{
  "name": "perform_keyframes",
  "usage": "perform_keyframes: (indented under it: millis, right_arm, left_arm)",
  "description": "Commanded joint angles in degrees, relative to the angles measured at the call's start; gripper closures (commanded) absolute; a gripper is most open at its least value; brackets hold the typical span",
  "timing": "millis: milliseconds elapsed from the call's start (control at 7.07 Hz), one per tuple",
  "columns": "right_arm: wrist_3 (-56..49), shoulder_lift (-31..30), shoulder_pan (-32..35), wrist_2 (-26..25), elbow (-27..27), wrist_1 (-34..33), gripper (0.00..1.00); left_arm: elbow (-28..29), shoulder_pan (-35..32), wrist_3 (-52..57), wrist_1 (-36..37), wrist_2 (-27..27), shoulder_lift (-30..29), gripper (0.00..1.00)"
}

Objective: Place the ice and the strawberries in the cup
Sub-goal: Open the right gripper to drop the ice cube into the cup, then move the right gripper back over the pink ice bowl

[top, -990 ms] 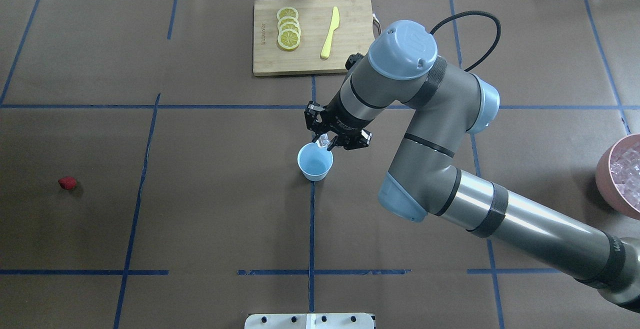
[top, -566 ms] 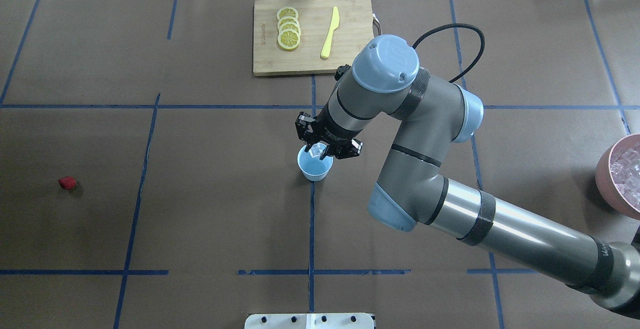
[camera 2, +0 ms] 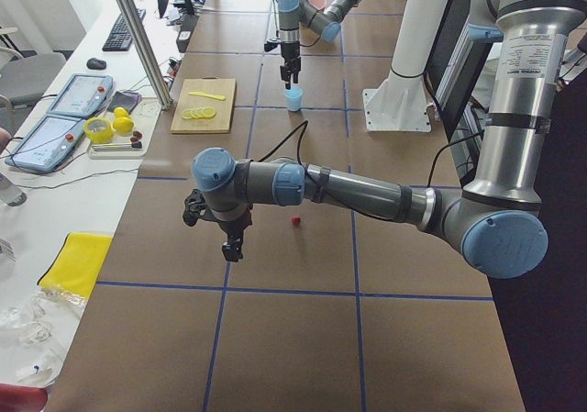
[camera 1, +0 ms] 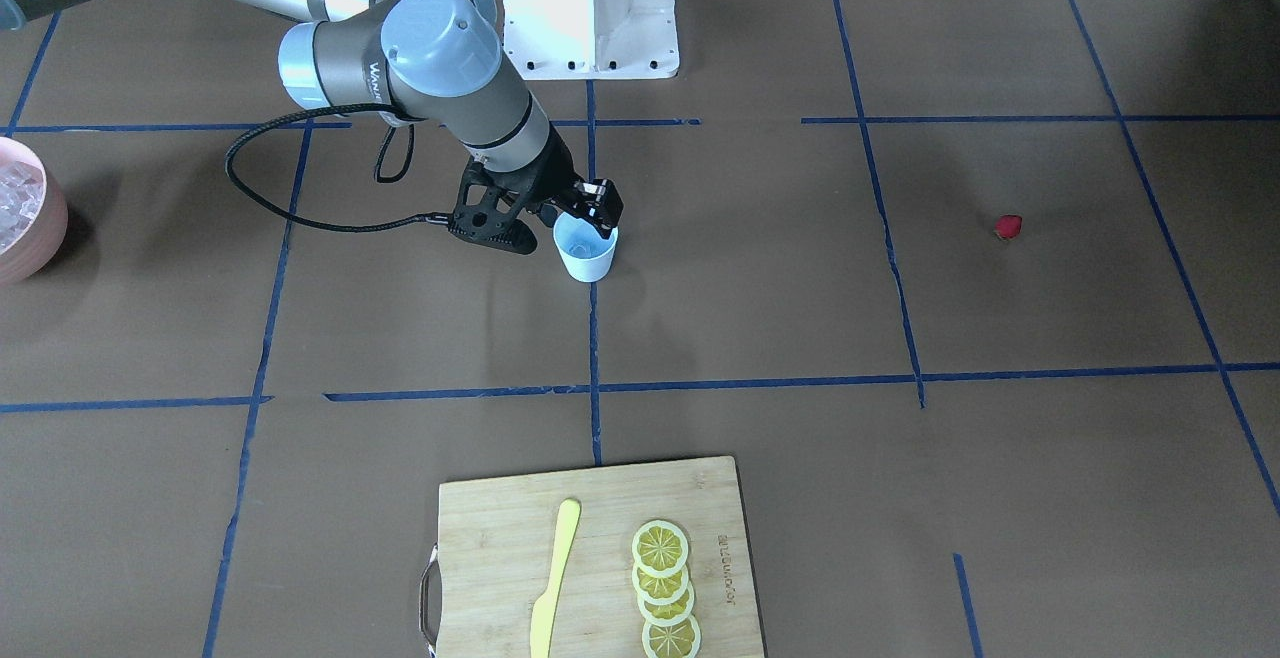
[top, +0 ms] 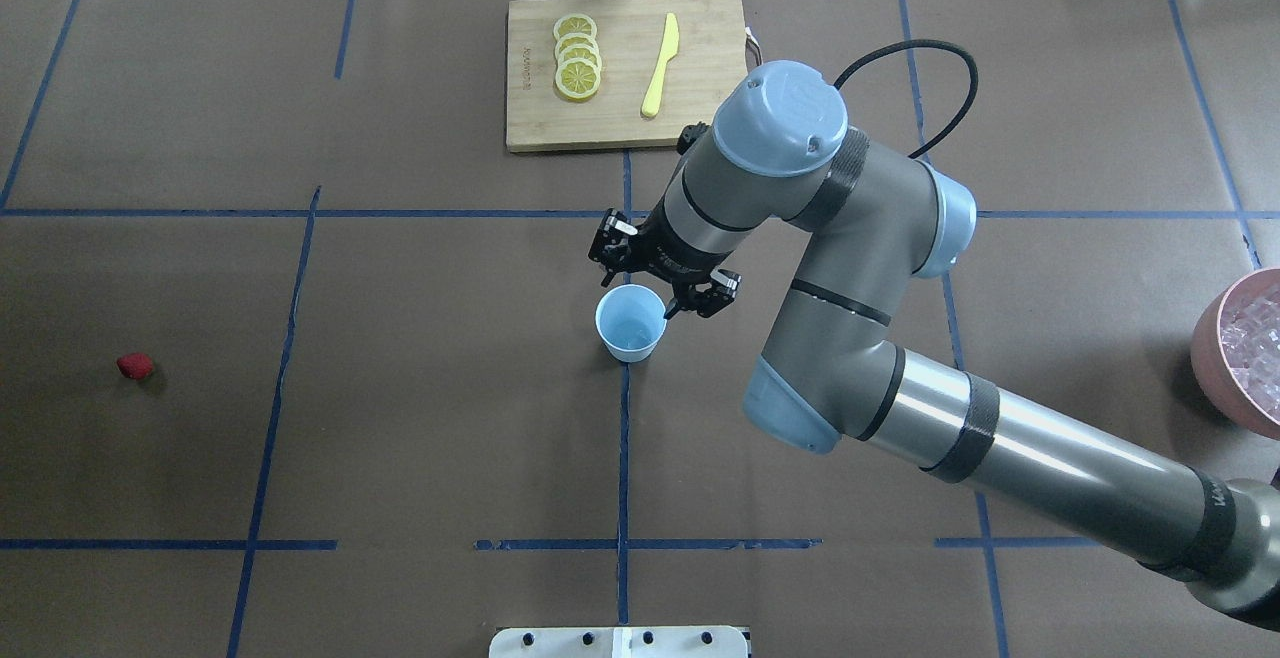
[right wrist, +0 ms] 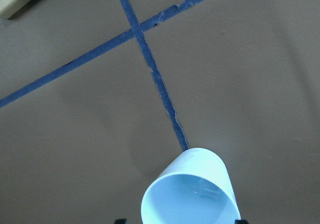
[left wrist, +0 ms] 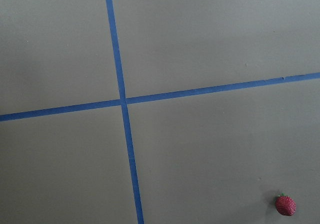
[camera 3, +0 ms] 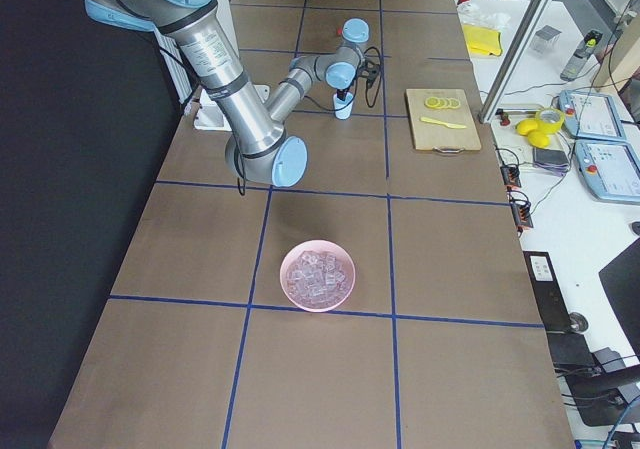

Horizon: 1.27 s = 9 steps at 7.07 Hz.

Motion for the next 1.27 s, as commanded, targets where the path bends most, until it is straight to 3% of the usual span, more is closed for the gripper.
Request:
perform_keyframes:
  millis: [0,424,1131]
  right_arm:
    - [-1.3,-8.1,8.8,6.4,5.2,0.1,0.22]
    - [-19.4,-25.8,21.2,11.2,13.3,0.0,0.22]
    - [-64.6,-46.9,35.5,10.4,13.5,0.1,0.23]
  left_arm:
    - [0.2,0.0,-0.1,0.0,0.0,0.0,0.0]
    - [0.2,0.0,0.0,0.0,0.0,0.0,0.0]
    - [0.3,0.0,0.2,0.0,0.0,0.0,0.0]
